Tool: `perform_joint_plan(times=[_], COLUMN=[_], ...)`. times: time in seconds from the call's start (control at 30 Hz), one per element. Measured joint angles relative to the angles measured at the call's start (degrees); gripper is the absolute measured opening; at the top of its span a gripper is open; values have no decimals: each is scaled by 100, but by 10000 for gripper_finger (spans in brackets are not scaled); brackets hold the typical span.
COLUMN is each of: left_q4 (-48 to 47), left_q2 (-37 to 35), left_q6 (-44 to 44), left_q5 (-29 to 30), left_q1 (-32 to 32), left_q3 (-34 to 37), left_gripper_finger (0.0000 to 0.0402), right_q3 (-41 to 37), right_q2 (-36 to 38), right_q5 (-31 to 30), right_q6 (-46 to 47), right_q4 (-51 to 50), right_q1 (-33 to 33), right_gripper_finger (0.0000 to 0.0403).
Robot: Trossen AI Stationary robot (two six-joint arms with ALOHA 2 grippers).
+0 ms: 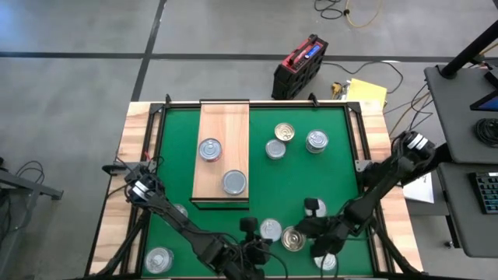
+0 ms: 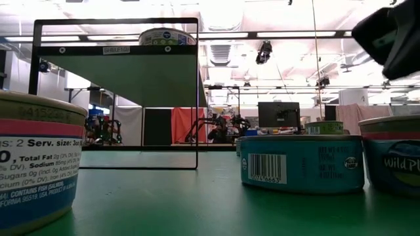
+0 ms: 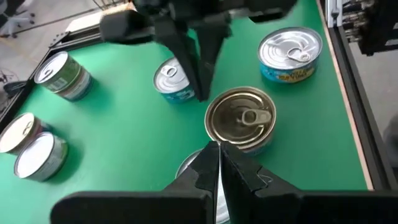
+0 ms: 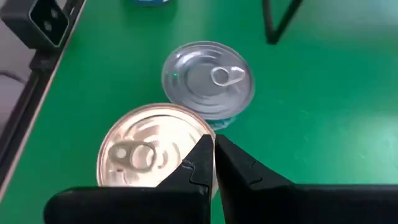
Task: Stack canned seafood by type on shelf
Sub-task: Put the blue and pink tuna can on the shelf
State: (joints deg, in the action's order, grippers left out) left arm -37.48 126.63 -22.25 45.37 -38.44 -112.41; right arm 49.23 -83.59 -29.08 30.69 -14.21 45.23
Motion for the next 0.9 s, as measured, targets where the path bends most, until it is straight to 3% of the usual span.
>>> perform_joint_plan(times=[0.2, 0.4, 0.6, 0.9], left_q4=[285, 539, 717, 1064], left_q2=[107, 253, 426, 619], left_q6=[222, 546, 686, 1071], left_q5=[-101, -110, -101, -399], left_q1=[63, 138, 275, 368], left_q3=[5, 5, 5, 5], left_gripper_finger=[0, 0, 0, 0], right_q3=[0, -109, -364, -925], right_q2=[765, 1328, 1427, 1407], right_q5=[170, 839, 1406, 1437], right_q6=[737, 1815, 2966, 4029], right_q4=[-900, -1314, -1147, -32], right_q1=[26, 54, 129, 139], right_gripper_finger=[9, 9, 9, 9])
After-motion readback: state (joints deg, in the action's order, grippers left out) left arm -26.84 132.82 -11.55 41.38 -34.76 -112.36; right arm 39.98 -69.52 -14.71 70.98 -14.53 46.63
